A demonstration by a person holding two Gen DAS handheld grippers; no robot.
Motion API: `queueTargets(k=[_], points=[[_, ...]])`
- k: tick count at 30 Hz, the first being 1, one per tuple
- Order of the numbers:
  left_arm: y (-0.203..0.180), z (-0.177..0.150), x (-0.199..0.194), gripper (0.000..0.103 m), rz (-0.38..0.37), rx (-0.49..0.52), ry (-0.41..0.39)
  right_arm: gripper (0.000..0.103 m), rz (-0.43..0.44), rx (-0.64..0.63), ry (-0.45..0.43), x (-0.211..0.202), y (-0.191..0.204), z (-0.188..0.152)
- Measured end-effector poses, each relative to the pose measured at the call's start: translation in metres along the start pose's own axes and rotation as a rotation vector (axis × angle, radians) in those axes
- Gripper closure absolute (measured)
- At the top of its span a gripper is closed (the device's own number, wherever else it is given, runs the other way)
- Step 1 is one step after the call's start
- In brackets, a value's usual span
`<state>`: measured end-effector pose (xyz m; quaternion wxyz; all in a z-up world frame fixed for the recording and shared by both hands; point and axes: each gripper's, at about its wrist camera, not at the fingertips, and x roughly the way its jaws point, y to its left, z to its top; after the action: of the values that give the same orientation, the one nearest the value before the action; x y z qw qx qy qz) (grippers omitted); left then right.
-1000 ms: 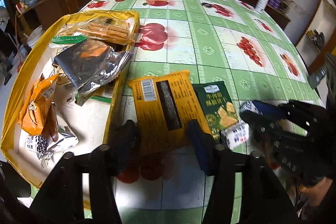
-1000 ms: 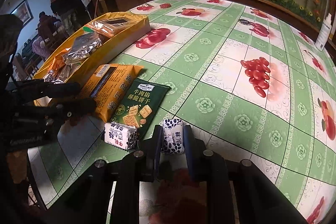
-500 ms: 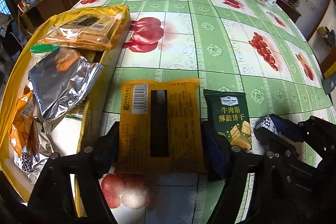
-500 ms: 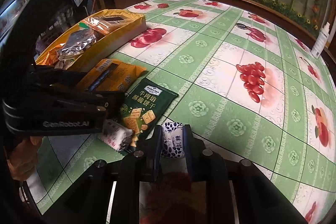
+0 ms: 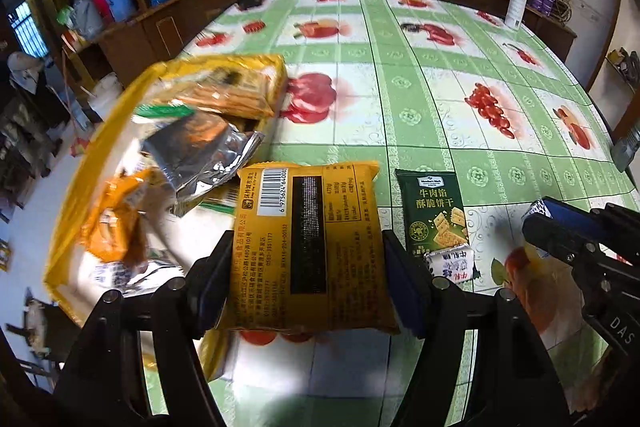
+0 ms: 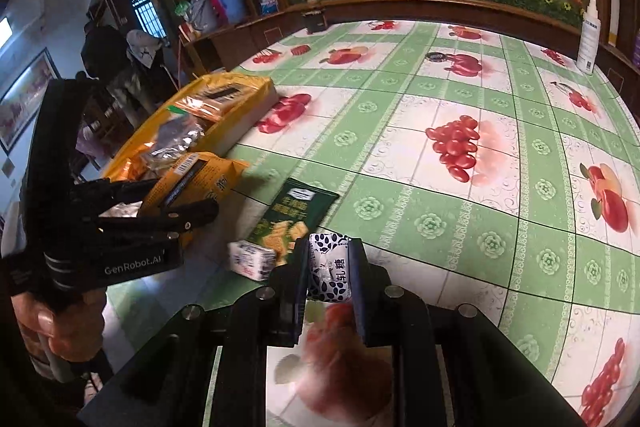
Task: Organize snacks
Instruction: 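Carry the yellow pack and milk candy into the tray and open both tools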
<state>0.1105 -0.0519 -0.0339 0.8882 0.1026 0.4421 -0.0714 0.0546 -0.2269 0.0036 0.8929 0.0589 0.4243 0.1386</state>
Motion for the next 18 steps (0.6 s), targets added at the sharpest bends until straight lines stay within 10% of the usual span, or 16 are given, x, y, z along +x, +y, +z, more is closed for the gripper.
queueTargets(k=[18], points=[[0.047,-0.004,-0.057,0.034,0.123,-0.071,-0.18,0.083,0.097,-0.057,-0.042,-0.016,0.062,0.019]])
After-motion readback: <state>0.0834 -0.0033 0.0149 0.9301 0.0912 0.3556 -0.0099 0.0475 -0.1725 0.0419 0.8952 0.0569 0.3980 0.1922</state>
